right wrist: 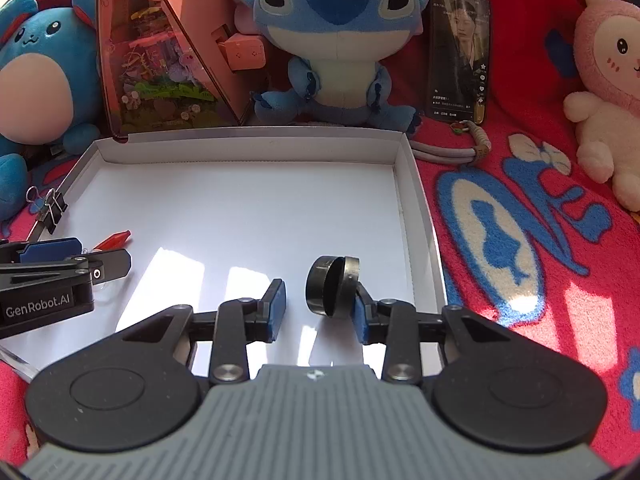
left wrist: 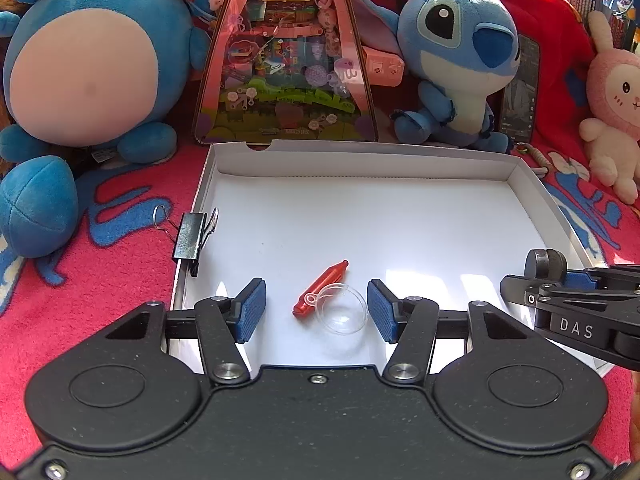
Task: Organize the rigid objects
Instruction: 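Carry the red marker and black lid into the white box and release both, then lift both open grippers out of the box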
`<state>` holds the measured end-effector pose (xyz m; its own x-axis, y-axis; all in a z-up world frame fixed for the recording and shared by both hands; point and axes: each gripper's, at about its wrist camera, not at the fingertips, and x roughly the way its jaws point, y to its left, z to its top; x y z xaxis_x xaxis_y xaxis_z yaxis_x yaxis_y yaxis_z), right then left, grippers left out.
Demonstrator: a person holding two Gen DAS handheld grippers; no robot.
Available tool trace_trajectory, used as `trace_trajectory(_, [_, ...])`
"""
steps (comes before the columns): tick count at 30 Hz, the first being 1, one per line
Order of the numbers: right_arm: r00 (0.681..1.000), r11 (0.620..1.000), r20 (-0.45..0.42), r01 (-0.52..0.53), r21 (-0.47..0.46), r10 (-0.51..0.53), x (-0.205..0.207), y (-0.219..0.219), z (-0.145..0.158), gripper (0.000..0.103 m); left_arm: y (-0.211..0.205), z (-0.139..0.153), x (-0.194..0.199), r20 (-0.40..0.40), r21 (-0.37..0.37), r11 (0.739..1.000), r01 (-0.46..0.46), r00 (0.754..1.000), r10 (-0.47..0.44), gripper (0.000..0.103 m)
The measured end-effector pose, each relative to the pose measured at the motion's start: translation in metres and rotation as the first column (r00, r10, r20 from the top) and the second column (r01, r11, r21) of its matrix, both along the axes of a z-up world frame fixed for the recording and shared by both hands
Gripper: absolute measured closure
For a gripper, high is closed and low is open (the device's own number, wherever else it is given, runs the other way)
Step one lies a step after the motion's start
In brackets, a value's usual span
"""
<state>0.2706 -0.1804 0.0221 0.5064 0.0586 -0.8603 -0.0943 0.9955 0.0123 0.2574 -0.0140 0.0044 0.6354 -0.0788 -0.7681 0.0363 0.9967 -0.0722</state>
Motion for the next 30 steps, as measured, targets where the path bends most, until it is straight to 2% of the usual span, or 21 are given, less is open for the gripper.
trace_trajectory(1, [1.0,1.0,0.001,-0.007,0.001,0.007,0.0,0.001,0.0,0.054,0.0,0.0,-0.001,0.001,0.001,1.0,0.001,1.0,-0.001,0.047])
trace_trajectory(2, [1.0,1.0,0.002,-0.009,0.006,0.009,-0.001,0.001,0.0,0.048,0.0,0.0,-0.001,0.001,0.002,1.0,0.001,1.0,-0.001,0.046])
trace_trajectory(5, [1.0,1.0,0.01,-0.01,0.018,0.009,-0.001,0.001,0.002,0.047,0.0,0.001,-0.003,0.005,-0.002,1.0,0.004,1.0,-0.004,0.042])
trace_trajectory(8, [1.0,0.999,0.026,-0.008,0.031,0.007,-0.002,-0.001,0.006,0.038,0.0,0.003,-0.006,0.016,-0.002,1.0,0.008,1.0,-0.008,0.036])
trace_trajectory(20, [0.998,0.995,0.061,-0.006,0.098,0.0,-0.018,-0.014,0.026,0.033,0.004,0.025,-0.033,0.064,-0.015,0.999,0.046,0.997,-0.045,0.029])
trace_trajectory(27, [0.996,0.993,0.088,-0.034,0.117,0.024,-0.042,-0.02,0.036,0.029,0.004,0.036,-0.058,0.085,-0.026,0.997,0.071,0.994,-0.069,0.027])
trace_trajectory(30, [0.993,0.992,0.104,-0.063,0.111,0.051,-0.056,-0.019,0.038,0.026,0.006,0.04,-0.072,0.103,-0.052,0.995,0.084,0.992,-0.078,0.027])
